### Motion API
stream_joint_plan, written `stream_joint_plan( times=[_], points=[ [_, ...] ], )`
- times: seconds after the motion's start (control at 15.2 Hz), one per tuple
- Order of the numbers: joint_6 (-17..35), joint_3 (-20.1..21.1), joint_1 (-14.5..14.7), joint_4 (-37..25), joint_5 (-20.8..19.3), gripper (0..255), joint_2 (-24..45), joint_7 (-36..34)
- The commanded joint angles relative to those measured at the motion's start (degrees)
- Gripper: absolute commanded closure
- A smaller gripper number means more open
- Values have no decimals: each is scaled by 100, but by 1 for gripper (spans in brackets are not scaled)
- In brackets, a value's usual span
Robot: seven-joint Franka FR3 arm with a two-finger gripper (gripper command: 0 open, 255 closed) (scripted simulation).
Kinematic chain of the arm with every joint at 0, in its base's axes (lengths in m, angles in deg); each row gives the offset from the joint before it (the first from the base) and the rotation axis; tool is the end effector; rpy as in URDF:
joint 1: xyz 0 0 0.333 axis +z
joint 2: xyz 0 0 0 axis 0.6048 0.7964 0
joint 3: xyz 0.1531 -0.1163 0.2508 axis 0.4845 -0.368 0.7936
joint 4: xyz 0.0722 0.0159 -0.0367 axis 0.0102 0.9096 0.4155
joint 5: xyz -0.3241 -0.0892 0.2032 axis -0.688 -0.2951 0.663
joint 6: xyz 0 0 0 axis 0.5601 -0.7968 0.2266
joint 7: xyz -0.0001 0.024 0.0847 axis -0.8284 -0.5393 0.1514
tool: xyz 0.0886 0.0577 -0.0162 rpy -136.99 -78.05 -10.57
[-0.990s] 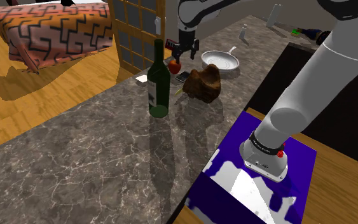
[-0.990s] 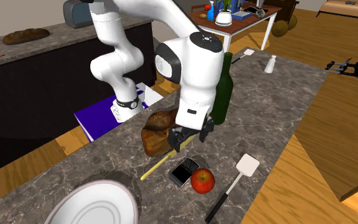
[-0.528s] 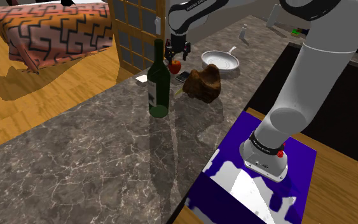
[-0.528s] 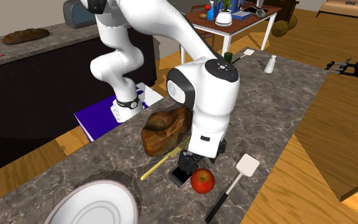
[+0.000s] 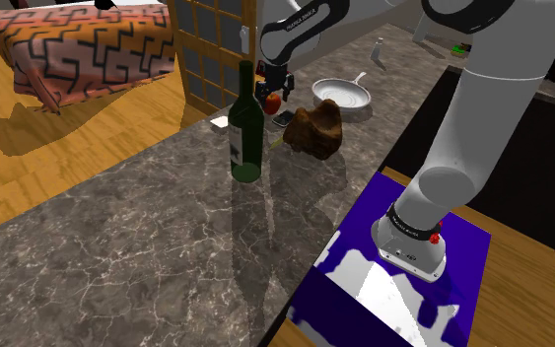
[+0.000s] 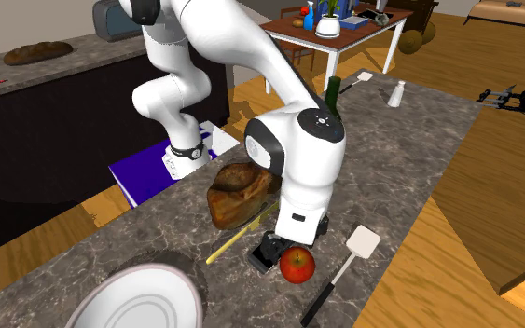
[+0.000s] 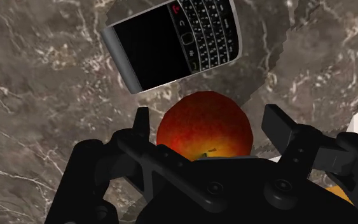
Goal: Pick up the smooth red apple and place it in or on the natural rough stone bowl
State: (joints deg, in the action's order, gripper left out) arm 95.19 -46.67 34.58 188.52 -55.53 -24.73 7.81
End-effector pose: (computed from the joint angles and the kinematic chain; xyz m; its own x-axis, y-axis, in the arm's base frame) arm 0.5863 -0.0651 0.3405 0.9555 -0.2942 0.0210 -0.2949 -0.9531 0.0678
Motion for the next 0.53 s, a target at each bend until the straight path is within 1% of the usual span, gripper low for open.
stream_joint_plan(
  times=[0.0, 0.26, 0.33, 0.46],
  points=[
    [8, -1, -2, -3, 1, 0, 9, 3],
    [8, -1, -2, -2, 1, 0, 8, 3],
    [8, -1, -2, -2, 1, 255, 8, 3],
    [6, -1, -2, -6, 1, 255, 10, 3]
  ],
)
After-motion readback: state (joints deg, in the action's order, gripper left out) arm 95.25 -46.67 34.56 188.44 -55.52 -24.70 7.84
